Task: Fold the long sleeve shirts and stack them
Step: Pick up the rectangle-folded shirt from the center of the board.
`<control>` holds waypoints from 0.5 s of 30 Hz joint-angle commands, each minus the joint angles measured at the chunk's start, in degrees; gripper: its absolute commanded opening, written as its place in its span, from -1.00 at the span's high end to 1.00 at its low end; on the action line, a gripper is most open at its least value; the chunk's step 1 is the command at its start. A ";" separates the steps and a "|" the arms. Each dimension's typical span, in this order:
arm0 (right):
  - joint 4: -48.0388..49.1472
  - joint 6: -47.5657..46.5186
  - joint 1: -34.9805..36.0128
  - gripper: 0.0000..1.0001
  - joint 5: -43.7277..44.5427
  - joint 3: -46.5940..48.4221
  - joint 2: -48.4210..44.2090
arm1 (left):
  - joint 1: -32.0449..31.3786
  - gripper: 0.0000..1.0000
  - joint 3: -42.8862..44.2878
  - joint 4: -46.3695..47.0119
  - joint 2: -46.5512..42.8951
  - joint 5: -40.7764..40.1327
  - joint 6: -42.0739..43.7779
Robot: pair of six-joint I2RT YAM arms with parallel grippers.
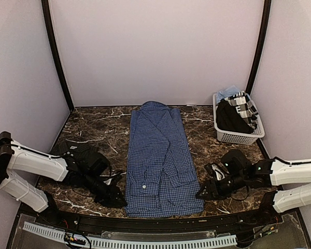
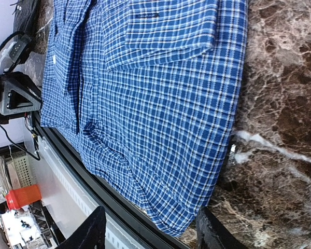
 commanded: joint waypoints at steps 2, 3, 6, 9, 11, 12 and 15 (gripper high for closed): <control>0.29 -0.15 -2.61 -0.14 -1.51 -0.56 0.48 | -0.16 0.35 3.24 -8.79 -3.07 -2.41 -0.13; 1.37 -0.08 -3.35 -0.14 -2.41 -1.24 0.62 | -0.05 0.33 3.43 -9.67 -3.52 -3.95 -0.17; 4.13 -0.10 -5.01 -0.14 -4.62 -2.97 1.31 | 0.41 0.21 3.32 -10.28 -5.11 -5.21 -0.75; 6.50 -0.08 -5.66 -0.14 -5.76 -3.98 2.93 | 0.90 0.15 2.96 -7.57 -4.40 -4.29 -1.51; 8.03 0.03 -5.76 -0.13 -6.36 -4.23 4.16 | 0.88 0.14 2.89 -5.68 -3.07 -3.22 -1.53; 8.48 -0.04 -5.72 -0.12 -6.23 -4.24 4.58 | 0.89 0.13 2.80 -4.77 -2.68 -2.95 -1.41; 10.51 -0.29 -6.94 -0.12 -5.65 -4.52 5.70 | 1.27 0.13 2.73 -2.59 -0.69 -3.05 -0.79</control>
